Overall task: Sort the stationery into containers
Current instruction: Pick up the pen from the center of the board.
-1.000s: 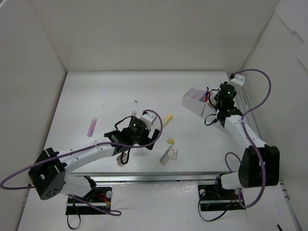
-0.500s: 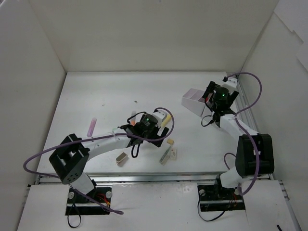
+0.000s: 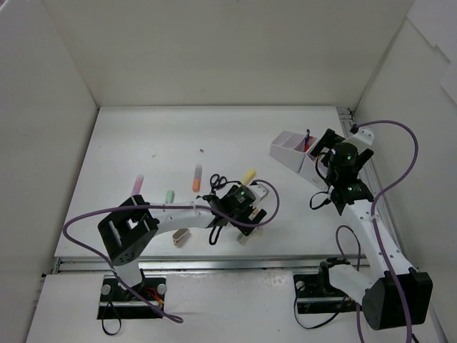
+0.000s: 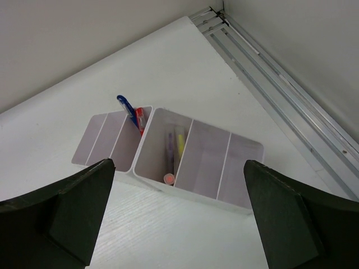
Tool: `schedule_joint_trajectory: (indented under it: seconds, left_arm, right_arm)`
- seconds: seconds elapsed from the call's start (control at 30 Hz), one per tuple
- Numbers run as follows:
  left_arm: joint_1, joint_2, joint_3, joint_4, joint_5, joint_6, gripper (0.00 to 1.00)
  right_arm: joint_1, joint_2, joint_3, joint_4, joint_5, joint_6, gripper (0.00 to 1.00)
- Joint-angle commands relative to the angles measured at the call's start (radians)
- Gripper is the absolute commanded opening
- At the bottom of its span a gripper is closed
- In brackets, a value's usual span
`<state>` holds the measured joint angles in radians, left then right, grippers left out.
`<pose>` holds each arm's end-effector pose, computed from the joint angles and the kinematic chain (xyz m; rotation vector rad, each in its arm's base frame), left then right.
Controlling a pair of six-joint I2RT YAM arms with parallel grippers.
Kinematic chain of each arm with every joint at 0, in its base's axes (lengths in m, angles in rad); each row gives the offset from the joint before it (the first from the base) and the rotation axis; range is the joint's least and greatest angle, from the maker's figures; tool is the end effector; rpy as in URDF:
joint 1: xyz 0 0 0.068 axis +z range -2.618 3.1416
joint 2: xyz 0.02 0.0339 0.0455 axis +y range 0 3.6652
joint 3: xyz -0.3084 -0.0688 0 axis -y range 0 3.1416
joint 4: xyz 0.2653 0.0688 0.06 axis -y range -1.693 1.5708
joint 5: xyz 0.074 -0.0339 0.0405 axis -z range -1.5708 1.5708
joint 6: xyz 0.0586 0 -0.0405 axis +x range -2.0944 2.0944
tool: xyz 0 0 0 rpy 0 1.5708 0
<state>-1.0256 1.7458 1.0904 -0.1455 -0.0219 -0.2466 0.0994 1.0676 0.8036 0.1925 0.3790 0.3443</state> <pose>0.2152 -0.3524 0.2079 0.9204 2.2708 -0.5682 0.2720 0.0053 0.3632 0.4825 1.5646 0.0286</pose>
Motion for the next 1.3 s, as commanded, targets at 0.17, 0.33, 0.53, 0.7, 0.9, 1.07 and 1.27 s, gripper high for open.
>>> schedule_joint_trajectory:
  seconds: [0.17, 0.33, 0.53, 0.7, 0.9, 1.07, 1.27]
  left_arm:
    - [-0.005, -0.005, 0.014, -0.022, -0.092, -0.051, 0.87]
    - [-0.028, 0.053, 0.072, -0.048, -0.099, -0.036, 0.85]
    - [-0.057, 0.092, 0.097, -0.080, -0.098, -0.023, 0.79]
    - [-0.057, 0.112, 0.100, -0.114, -0.095, -0.040, 0.37]
    - [-0.057, 0.077, 0.086, -0.111, -0.131, -0.042, 0.14]
    - [-0.057, 0.026, 0.097, -0.095, -0.184, -0.019, 0.00]
    - [-0.028, -0.176, 0.031, -0.013, -0.211, 0.032, 0.00]
  right_arm:
    - [0.008, -0.112, -0.038, -0.062, 0.017, 0.044, 0.98]
    - [0.005, -0.106, -0.040, -0.062, 0.012, 0.044, 0.98]
    - [0.006, -0.113, -0.055, -0.070, 0.015, 0.053, 0.98]
    - [0.008, -0.149, -0.078, -0.074, -0.011, 0.068, 0.98]
    - [0.010, -0.187, -0.089, -0.085, -0.116, 0.078, 0.98]
    - [0.011, -0.181, -0.124, -0.001, -0.357, 0.081, 0.98]
    - [0.011, -0.124, -0.153, 0.090, -0.606, 0.124, 0.98]
